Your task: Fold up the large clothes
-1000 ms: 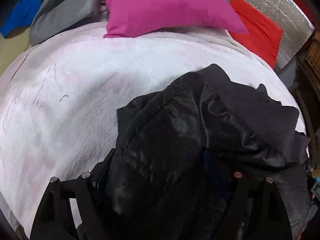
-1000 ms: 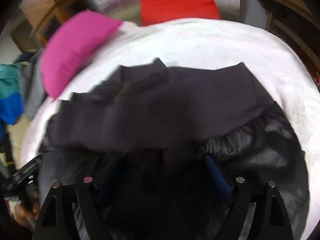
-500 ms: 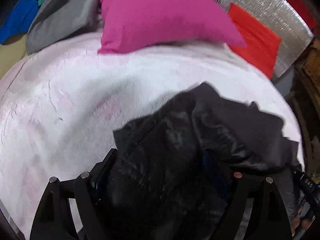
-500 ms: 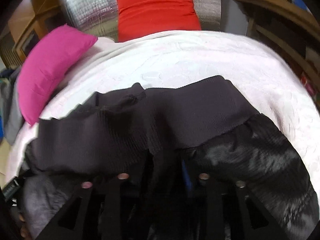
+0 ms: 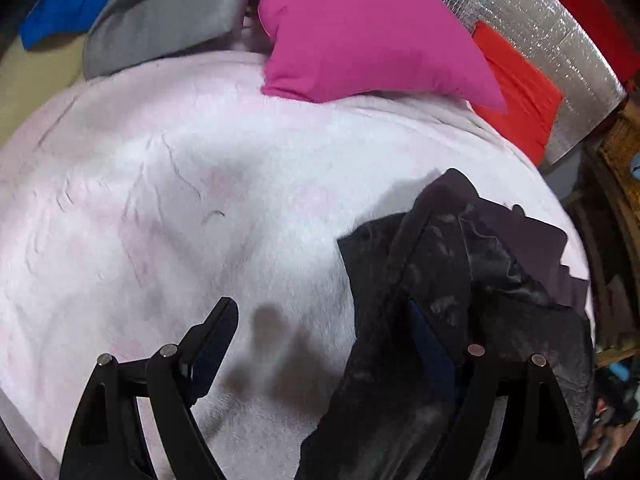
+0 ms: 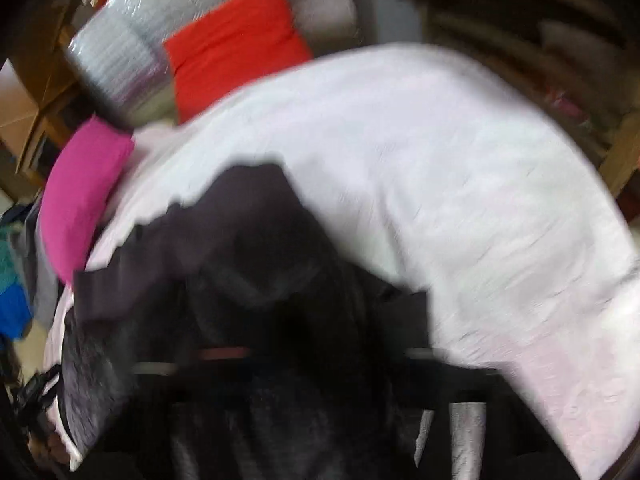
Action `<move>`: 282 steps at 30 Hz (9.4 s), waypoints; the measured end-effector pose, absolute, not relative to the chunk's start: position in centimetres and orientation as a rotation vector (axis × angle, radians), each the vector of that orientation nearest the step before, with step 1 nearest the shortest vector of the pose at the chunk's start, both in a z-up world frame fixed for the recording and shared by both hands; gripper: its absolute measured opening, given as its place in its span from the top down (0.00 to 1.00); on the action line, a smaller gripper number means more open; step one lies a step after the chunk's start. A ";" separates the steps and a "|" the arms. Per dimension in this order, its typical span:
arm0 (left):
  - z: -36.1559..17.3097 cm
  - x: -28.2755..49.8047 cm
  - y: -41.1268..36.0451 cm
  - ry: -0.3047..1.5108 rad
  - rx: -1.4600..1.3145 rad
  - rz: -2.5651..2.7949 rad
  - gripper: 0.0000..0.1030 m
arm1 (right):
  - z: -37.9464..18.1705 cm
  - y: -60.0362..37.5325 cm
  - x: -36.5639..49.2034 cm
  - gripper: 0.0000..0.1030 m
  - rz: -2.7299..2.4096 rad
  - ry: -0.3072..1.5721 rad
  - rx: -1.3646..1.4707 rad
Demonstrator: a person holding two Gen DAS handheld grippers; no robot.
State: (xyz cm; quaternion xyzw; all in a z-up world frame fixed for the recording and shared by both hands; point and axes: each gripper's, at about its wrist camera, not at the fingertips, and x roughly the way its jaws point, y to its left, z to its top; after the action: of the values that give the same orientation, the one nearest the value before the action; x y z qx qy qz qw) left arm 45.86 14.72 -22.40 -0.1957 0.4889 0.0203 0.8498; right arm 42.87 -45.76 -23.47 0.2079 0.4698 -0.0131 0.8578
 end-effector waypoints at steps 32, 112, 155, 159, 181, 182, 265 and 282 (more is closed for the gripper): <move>-22.0 39.4 11.9 1.012 -0.206 0.007 0.17 | -23.1 -52.9 30.1 0.37 -0.015 0.870 0.728; -18.9 36.9 10.0 0.835 -0.357 -0.101 0.23 | -21.6 -48.2 27.8 0.27 0.211 0.733 0.924; -18.1 34.6 4.2 0.690 -0.146 -0.022 0.22 | -19.4 -34.7 30.7 0.59 0.449 0.730 0.652; -19.6 37.2 1.0 0.768 -0.108 -0.028 0.22 | -19.9 -32.7 33.1 0.68 0.413 0.767 0.640; -22.8 37.9 -2.4 0.808 0.150 0.049 0.20 | -23.8 -33.3 40.6 0.66 0.310 0.955 0.603; -22.8 37.9 -2.5 0.806 0.154 0.050 0.19 | -24.1 -33.1 40.8 0.66 0.313 0.958 0.598; -26.5 49.1 9.6 1.056 -0.658 -0.206 0.39 | -26.8 -44.2 42.0 0.59 0.273 0.873 0.765; -25.7 46.5 10.9 1.050 -0.776 -0.220 0.73 | -23.3 -42.3 36.6 0.71 0.123 0.794 0.679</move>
State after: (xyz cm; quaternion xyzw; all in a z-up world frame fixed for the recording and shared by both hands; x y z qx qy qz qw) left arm 46.53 10.92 -25.66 -0.3604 0.4875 -0.1023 0.7887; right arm 36.57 -42.32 -23.33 0.3239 0.3792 0.0586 0.8648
